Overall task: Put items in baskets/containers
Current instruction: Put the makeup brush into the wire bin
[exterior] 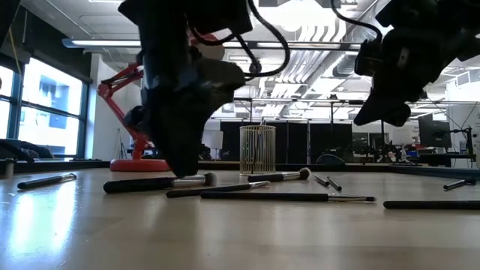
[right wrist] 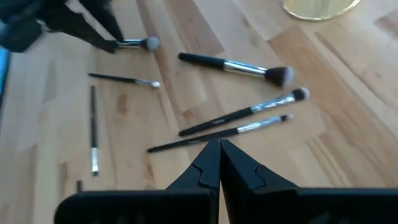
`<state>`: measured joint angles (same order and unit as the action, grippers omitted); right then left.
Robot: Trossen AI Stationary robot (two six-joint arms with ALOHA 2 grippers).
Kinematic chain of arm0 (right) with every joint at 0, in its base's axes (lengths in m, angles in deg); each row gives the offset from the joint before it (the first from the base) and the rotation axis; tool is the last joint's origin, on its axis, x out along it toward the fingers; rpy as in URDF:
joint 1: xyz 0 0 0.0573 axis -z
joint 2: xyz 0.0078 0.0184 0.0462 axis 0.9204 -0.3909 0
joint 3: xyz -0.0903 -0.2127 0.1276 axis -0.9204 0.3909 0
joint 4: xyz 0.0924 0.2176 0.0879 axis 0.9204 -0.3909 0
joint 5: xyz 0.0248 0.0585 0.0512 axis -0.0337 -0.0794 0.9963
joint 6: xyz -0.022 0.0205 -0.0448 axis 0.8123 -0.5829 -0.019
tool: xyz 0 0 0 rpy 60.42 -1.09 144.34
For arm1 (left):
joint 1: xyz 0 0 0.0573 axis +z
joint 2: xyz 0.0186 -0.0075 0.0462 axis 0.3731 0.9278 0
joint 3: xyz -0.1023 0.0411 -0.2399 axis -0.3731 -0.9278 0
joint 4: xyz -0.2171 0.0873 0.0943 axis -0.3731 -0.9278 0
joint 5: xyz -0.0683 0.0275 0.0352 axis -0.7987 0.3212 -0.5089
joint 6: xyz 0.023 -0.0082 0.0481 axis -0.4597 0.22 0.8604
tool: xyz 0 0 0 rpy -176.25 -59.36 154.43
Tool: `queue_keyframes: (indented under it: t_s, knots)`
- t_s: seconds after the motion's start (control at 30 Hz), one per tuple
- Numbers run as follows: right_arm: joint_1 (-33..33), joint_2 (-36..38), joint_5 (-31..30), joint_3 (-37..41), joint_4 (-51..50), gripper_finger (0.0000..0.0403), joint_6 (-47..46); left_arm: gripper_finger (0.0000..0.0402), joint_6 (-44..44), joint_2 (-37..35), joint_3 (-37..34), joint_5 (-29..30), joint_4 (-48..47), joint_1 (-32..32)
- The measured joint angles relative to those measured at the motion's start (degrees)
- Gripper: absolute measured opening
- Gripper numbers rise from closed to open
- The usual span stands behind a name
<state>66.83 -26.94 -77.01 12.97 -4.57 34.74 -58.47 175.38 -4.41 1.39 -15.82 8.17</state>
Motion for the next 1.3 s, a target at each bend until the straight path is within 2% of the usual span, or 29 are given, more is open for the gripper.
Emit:
queue_keyframes:
  t_s: [0.33,0.43,0.67,0.73,0.87,1.0,1.2,1.3]
  knots:
    - [0.0,2.01,2.6,-0.03,0.43,0.0001,0.99,0.0098,0.15,2.4,-0.05,1.57,-0.97,0.11]
    - [0.0,2.21,2.61,-0.02,0.63,0.0002,1.18,0.0098,-3.8,2.44,0.48,1.61,-1.82,0.74]
    - [0.04,2.47,2.27,-0.02,0.86,0.0002,2.22,0.0098,-12.97,-0.93,8.2,11.03,-23.47,1.14]
    - [0.07,2.66,1.8,-0.04,0.74,0.0003,2.16,0.0098,-16.63,-1.09,9.26,11.63,-30.21,1.03]
    - [0.07,2.66,1.8,-0.02,1.17,0.0003,2.14,0.0098,-21.44,-3.78,6.92,11.64,-35.09,1.0]
    - [0.07,2.66,1.8,-0.02,1.17,0.0001,2.12,0.0098,-23.26,-8.35,-0.59,9.03,-29.49,1.05]
    - [0.07,2.66,1.83,-0.02,1.13,0.0001,2.08,0.0098,-30.29,-17.95,-13.86,6.96,-14.68,1.57]
    - [0.07,2.66,1.83,-0.02,1.19,0.0002,2.08,0.0098,-33.0,-19.4,-17.44,6.06,-9.75,1.49]
